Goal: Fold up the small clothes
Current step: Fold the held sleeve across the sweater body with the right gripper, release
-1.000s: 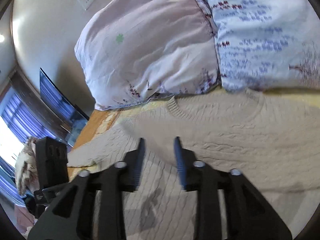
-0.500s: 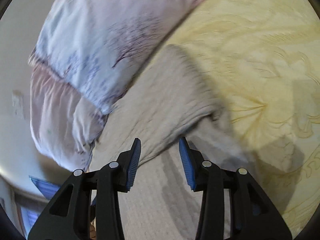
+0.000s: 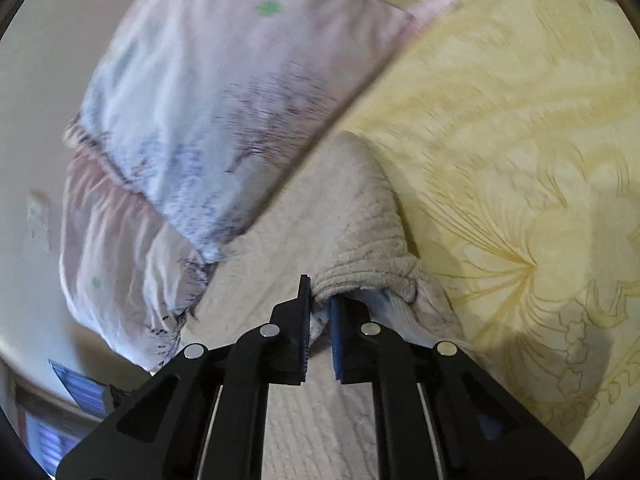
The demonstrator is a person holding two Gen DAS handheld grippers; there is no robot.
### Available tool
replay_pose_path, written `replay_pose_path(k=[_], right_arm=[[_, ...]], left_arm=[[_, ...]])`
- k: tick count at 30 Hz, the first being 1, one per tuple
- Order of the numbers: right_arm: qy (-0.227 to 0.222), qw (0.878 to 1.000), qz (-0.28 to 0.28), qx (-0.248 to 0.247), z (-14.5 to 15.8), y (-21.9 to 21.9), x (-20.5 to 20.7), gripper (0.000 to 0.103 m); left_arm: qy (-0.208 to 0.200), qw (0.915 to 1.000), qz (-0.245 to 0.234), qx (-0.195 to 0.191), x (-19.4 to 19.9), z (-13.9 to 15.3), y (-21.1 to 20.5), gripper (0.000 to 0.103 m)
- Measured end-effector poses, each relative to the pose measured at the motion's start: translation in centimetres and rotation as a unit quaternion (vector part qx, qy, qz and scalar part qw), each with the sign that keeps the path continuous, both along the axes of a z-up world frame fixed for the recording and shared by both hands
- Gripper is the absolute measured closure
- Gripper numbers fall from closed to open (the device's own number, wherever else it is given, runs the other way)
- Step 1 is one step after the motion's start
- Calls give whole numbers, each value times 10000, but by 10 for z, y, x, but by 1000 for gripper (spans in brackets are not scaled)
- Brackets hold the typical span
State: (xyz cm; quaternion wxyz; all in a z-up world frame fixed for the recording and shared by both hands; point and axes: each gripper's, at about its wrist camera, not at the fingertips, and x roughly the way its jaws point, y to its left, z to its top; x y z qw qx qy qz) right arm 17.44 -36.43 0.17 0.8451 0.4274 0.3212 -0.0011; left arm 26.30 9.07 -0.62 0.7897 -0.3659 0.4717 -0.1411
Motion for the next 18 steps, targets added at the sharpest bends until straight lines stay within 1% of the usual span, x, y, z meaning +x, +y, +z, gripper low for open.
replay_pose_path(k=[2,3,5,6,7,9,10,12,14,15,16,18], right_arm=[[-47,9998,79,-174,5,6,-4,94],[53,9995,98,-284,5,10,-4,94],[279,9988,107,-395,-2,15,-2,94],[405,9982,95,-442,-6,17,-1,94],[488,9976,74,-484,-9,18,-1,94],[643,9963,50,-570,-14,21,-2,93],[660,9959,42,-609,-12,23,-4,91],[716,9948,50,-721,-7,25,-7,79],[649,9952,62,-730,-2,26,-15,52],[619,9953,40,-739,1,26,-18,46],[596,9953,13,-769,3,26,-21,42],[509,9954,70,-805,7,30,-27,42]], left_arm=[[-148,9996,29,252,-1,8,5,96],[-151,9989,59,433,-2,8,8,96],[-57,9981,75,617,-2,3,12,96],[51,9976,73,687,-2,-2,12,96],[55,9977,80,665,-3,-4,13,96],[2,9968,51,797,-5,-2,11,95],[2,9963,29,855,-7,0,10,93],[-58,9957,33,928,-14,9,12,88],[-244,9959,6,877,-30,20,22,64],[-343,9960,39,824,-38,26,29,59],[-437,9960,84,775,-48,32,38,51],[-663,9954,220,652,-76,44,66,47]])
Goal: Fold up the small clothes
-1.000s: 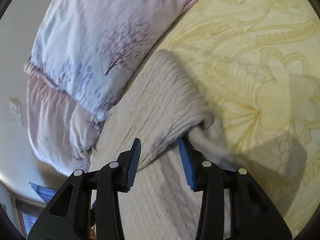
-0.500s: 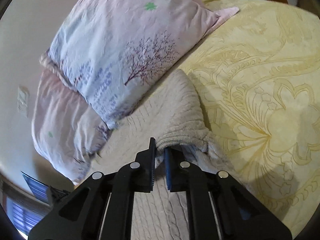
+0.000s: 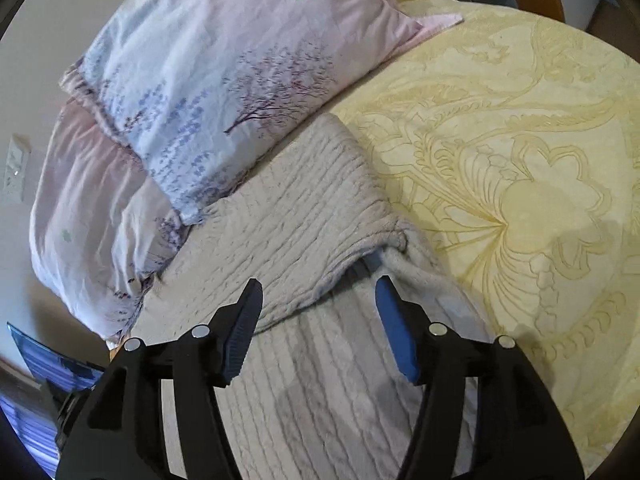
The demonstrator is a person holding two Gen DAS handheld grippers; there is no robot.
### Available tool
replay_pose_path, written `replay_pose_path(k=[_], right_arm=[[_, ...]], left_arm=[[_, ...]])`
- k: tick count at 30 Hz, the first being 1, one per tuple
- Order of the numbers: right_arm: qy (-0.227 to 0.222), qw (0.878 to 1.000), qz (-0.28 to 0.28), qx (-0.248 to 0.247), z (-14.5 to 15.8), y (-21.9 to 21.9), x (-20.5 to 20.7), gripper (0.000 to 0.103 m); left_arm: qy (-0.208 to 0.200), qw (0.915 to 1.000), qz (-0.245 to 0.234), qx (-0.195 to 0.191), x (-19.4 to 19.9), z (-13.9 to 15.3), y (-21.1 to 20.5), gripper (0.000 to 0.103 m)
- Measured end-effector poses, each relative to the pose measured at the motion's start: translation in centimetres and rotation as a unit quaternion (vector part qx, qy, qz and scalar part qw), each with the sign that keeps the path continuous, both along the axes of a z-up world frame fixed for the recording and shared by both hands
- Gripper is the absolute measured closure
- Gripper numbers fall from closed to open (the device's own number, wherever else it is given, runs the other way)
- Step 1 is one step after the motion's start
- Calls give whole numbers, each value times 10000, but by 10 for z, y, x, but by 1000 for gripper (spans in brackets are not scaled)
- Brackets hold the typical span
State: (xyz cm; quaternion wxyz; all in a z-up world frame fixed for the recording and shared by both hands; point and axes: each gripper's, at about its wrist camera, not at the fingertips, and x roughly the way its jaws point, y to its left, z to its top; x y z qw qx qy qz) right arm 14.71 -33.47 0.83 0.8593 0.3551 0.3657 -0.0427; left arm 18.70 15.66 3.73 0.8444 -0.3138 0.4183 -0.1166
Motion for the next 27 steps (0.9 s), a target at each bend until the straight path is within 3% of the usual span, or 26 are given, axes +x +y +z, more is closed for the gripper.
replay_pose_path(k=[3,6,9,14,21,23,27], right_arm=[[-44,9997,232,0,2,10,-2,42],[-78,9987,503,81,3,25,1,42],[-114,9969,772,110,4,40,4,42],[-124,9938,1101,95,5,59,4,42],[-98,9936,1124,79,5,62,4,40],[-75,9935,1131,97,3,62,5,40],[-69,9932,1154,120,0,63,7,40]], left_arm=[[-157,9990,421,24,-35,10,43,45],[-61,9937,1118,61,-67,8,94,45],[274,9821,1858,-129,-89,-8,143,48],[547,9573,2702,-872,-104,-34,196,60],[478,9321,3276,-1469,-101,-47,228,74],[526,9267,3373,-1570,-101,-50,234,86],[592,9247,3424,-1556,-97,-49,234,95]])
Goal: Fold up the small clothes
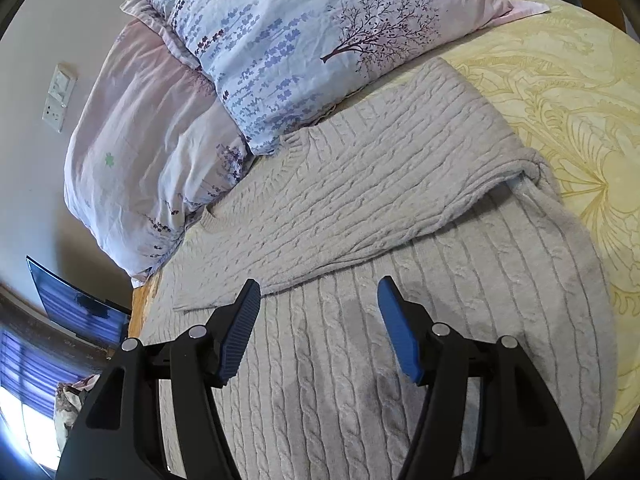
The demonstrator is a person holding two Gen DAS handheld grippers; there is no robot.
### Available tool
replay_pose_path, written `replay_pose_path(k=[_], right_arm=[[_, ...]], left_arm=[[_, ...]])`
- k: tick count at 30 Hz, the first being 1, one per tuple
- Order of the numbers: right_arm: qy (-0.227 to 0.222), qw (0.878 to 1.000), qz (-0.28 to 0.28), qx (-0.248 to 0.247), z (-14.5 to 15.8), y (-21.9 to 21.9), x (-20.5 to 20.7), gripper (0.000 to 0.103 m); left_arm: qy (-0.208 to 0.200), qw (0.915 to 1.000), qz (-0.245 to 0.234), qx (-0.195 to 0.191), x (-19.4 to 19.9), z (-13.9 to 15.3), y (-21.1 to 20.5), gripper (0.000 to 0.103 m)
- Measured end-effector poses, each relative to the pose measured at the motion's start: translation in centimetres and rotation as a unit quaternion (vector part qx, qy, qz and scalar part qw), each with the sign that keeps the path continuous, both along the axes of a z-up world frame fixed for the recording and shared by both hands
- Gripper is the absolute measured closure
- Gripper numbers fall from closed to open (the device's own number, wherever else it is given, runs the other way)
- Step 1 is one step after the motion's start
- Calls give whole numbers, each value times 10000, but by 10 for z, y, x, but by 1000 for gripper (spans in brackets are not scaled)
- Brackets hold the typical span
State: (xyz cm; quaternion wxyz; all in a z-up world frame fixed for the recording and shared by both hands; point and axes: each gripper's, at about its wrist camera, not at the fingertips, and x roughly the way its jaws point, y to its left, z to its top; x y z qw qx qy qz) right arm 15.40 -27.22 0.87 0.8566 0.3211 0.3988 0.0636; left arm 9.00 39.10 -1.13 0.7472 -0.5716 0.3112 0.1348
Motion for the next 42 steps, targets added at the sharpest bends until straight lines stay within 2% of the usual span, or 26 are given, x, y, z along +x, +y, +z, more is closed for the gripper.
replay_pose_path(k=[3,7,11,13,15,19,23,28,30,31,32,34,37,38,40,42], right_arm=[[-63,10000,55,15,2,1,1,40],[-193,9997,122,3,7,2,-1,40],[-328,9993,144,-60,13,-1,-5,40],[-370,9992,112,-77,15,-5,-8,40],[-401,9991,61,-85,17,-10,-10,40],[-418,9991,-39,-105,17,-20,-13,40],[-383,9992,-14,-128,15,-22,-15,40],[-381,9984,298,-299,21,-10,-9,40],[-440,9969,495,-422,27,-3,-6,40],[-501,9953,640,-532,33,4,-4,40],[-544,9938,754,-616,37,8,-2,40],[-675,9888,1048,-826,48,22,3,40],[-980,9702,1776,-1328,64,60,13,41],[-1124,9591,2093,-1539,68,80,17,44],[-1326,9370,2601,-1917,71,117,22,47],[-1471,9128,3123,-2184,67,156,29,50]], left_arm=[[-198,9995,-62,230,5,20,-5,96],[-780,9946,-483,486,33,67,-31,97],[-1327,9812,-1175,759,77,117,-85,97],[-1497,9737,-1517,806,94,131,-113,97],[-1643,9623,-2006,827,115,141,-154,97],[-1709,9425,-2801,642,140,133,-228,97],[-1526,9223,-3537,310,157,97,-305,97],[-915,9041,-4149,454,160,46,-367,95],[-690,8961,-4344,604,154,35,-375,91],[-647,8939,-4388,652,149,33,-373,83],[-663,8936,-4389,666,144,33,-368,67],[-743,9006,-4215,753,131,36,-349,54],[-800,9187,-3717,1066,114,37,-304,53],[-728,9278,-3481,1127,110,35,-286,53],[-543,9403,-3161,1134,111,29,-263,54],[-390,9477,-2953,1143,111,20,-246,58]])
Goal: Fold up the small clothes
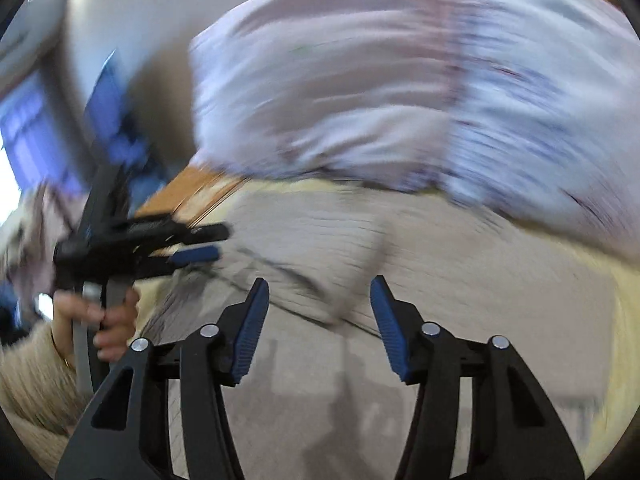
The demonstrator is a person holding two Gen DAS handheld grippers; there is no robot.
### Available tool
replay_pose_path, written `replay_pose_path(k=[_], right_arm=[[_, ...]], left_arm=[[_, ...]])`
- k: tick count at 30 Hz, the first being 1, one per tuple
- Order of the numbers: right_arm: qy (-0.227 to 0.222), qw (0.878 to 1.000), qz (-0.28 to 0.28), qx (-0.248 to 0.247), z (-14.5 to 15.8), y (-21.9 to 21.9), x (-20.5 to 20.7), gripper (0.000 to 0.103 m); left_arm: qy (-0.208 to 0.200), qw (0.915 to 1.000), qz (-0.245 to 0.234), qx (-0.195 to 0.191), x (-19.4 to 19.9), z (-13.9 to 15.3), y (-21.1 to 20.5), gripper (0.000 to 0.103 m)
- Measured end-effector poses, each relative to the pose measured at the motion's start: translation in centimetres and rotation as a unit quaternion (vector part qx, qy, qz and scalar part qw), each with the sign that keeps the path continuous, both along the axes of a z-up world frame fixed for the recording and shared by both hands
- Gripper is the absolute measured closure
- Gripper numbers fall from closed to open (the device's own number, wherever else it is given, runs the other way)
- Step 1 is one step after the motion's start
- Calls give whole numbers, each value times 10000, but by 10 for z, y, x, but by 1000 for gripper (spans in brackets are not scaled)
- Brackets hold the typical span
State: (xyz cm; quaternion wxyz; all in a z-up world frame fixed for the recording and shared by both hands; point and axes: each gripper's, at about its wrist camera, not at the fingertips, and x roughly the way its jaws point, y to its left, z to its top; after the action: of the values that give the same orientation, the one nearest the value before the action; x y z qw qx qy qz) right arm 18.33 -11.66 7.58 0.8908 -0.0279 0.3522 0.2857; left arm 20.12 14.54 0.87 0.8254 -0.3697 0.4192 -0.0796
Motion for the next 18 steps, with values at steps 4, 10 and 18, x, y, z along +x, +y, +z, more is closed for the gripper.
replay_pose_path(k=[4,10,18], right_arm=[[-223,9963,448,-692,-19,59,16,52],[-377,9844,725,-1558,-52,123,39,54],[-355,9930,120,-1122,-50,100,55,97]], left_arm=[[211,9993,276,-98,0,-15,18,73],[247,9982,398,-375,-7,-25,33,83],[223,9979,412,-438,-7,-27,31,85]])
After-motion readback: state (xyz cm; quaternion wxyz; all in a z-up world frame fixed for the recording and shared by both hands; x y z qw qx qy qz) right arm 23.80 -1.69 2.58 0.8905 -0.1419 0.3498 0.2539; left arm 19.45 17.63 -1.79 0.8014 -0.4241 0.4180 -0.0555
